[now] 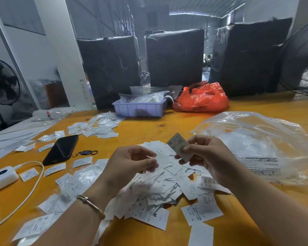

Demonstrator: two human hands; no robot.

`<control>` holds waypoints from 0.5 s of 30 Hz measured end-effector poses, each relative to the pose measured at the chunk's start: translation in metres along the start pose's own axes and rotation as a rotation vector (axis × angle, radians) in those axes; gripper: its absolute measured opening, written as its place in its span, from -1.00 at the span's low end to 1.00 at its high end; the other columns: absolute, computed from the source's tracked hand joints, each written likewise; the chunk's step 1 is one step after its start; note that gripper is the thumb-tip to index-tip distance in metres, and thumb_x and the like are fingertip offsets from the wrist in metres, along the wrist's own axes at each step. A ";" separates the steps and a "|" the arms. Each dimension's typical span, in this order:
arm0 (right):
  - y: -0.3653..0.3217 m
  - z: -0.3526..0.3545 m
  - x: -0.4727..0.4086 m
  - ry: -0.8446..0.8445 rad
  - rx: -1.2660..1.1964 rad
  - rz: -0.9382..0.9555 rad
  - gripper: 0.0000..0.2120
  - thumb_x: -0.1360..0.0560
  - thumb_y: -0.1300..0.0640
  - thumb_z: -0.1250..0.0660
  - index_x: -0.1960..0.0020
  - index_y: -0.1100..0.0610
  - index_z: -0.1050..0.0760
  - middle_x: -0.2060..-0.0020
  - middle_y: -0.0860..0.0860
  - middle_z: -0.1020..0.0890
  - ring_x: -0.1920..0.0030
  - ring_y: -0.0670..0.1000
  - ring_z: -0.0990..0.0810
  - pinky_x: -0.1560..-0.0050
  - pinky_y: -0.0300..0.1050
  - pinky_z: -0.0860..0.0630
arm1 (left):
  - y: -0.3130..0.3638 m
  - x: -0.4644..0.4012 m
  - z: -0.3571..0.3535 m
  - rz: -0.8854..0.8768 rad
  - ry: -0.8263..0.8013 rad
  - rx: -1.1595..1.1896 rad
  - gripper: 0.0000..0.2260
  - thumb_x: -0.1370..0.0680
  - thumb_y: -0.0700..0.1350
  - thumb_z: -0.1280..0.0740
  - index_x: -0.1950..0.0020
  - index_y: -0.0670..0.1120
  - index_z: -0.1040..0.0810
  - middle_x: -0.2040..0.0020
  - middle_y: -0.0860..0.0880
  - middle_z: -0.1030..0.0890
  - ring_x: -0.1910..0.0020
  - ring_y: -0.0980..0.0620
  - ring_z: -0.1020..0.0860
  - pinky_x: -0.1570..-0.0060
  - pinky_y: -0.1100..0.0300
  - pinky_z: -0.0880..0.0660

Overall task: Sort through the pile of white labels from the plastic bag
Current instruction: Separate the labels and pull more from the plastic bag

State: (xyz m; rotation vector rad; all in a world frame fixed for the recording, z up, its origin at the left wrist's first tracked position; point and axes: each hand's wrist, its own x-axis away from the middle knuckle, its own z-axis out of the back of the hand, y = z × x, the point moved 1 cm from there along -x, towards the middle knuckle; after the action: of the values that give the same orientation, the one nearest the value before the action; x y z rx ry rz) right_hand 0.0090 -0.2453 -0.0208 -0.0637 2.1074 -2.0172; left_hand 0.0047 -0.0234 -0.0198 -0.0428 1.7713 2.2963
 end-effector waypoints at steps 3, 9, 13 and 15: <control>0.000 0.000 0.000 0.020 -0.006 0.048 -0.89 -0.41 0.33 -0.40 0.08 0.21 -0.54 0.19 0.21 -0.70 0.27 0.08 -0.66 0.23 -0.13 -0.47 | 0.001 0.001 0.000 -0.004 0.013 0.009 -0.96 -0.46 -0.28 -0.47 0.13 -0.24 -0.67 0.25 -0.16 -0.72 0.28 -0.02 -0.69 0.36 0.31 -0.52; -0.004 -0.005 0.005 0.142 0.213 0.316 -0.61 -0.48 0.38 -0.32 -0.17 -0.02 -0.59 0.28 0.10 -0.71 0.38 -0.03 -0.62 0.34 -0.30 -0.49 | 0.002 0.000 -0.003 -0.025 0.019 0.076 -0.83 -0.46 -0.19 -0.47 0.14 -0.29 -0.59 0.27 -0.17 -0.71 0.29 -0.04 -0.69 0.38 0.31 -0.52; 0.000 -0.019 0.005 0.012 0.463 0.263 -0.83 -0.46 0.28 -0.35 0.07 0.09 -0.69 0.28 -0.04 -0.70 0.32 -0.12 -0.61 0.30 -0.33 -0.48 | 0.002 -0.001 -0.002 -0.062 0.044 0.089 -0.92 -0.38 -0.12 -0.50 0.20 -0.10 -0.66 0.29 -0.02 -0.65 0.31 0.13 -0.54 0.30 0.34 -0.48; 0.001 -0.024 0.008 -0.092 0.529 0.206 -0.82 -0.43 -0.01 -0.45 0.04 0.05 -0.69 0.23 -0.11 -0.70 0.24 -0.16 -0.63 0.24 -0.35 -0.50 | 0.004 -0.001 -0.001 -0.044 0.027 0.206 -0.87 -0.32 -0.11 -0.49 0.18 -0.10 -0.63 0.30 -0.01 -0.63 0.31 0.11 -0.55 0.27 0.32 -0.52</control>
State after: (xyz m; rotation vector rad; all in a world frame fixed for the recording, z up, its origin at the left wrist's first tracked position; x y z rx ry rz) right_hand -0.0030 -0.2229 -0.0220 0.1390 1.4032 -2.3123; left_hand 0.0048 -0.0251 -0.0161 -0.0754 1.9899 2.0813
